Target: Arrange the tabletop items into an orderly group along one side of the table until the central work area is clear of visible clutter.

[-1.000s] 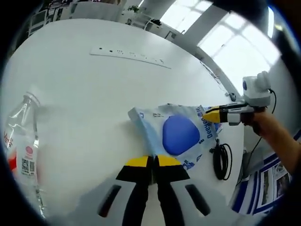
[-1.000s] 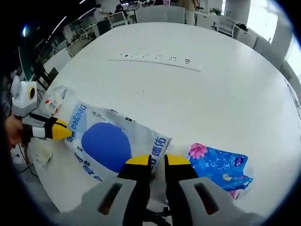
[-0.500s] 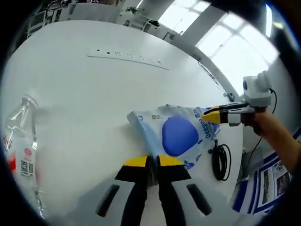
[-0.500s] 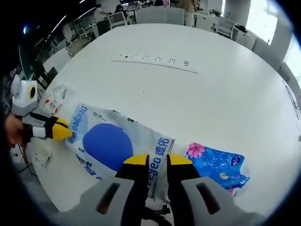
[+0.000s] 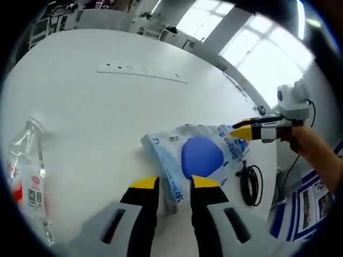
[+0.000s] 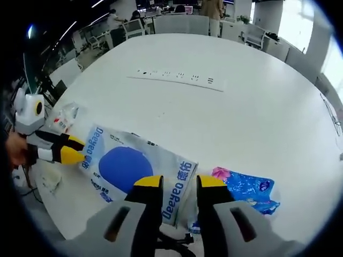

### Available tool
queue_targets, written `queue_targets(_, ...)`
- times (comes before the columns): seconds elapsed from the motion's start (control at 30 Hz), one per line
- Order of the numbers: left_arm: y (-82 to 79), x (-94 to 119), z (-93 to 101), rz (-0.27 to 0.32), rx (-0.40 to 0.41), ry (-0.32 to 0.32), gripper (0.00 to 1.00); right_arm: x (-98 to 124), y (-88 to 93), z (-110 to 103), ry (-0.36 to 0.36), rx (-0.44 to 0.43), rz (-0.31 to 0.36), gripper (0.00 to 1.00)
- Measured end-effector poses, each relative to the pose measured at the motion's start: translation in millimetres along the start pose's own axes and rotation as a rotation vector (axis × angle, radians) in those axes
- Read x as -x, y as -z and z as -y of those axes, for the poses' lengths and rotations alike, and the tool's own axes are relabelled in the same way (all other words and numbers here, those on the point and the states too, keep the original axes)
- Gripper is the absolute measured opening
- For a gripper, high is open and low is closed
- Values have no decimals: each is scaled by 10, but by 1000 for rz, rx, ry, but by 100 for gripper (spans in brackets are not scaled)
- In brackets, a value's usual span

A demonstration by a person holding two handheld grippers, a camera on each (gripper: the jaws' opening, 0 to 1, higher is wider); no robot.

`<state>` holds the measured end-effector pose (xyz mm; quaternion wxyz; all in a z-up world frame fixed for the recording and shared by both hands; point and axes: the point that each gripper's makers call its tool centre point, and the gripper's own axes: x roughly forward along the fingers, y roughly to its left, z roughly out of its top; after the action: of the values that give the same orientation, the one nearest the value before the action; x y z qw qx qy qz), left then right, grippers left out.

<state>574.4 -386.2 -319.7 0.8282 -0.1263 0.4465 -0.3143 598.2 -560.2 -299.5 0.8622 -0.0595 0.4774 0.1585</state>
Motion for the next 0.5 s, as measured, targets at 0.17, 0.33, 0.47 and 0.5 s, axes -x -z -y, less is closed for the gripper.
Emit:
queue_targets(0.17, -31, 32, 41, 10, -25, 13, 29, 46, -51, -10, -1, -1, 19, 29)
queue_targets(0.33, -53, 60, 54, 16, -49, 15, 34, 84, -102, -47, -9, 1, 37, 31)
queue_targets(0.47, -64, 109, 75, 23, -71, 20, 39, 121, -146, -79, -13, 4, 50, 35)
queue_targets(0.5, -70, 122, 78, 26, -74, 20, 40, 129, -157, -82, -12, 3, 52, 37)
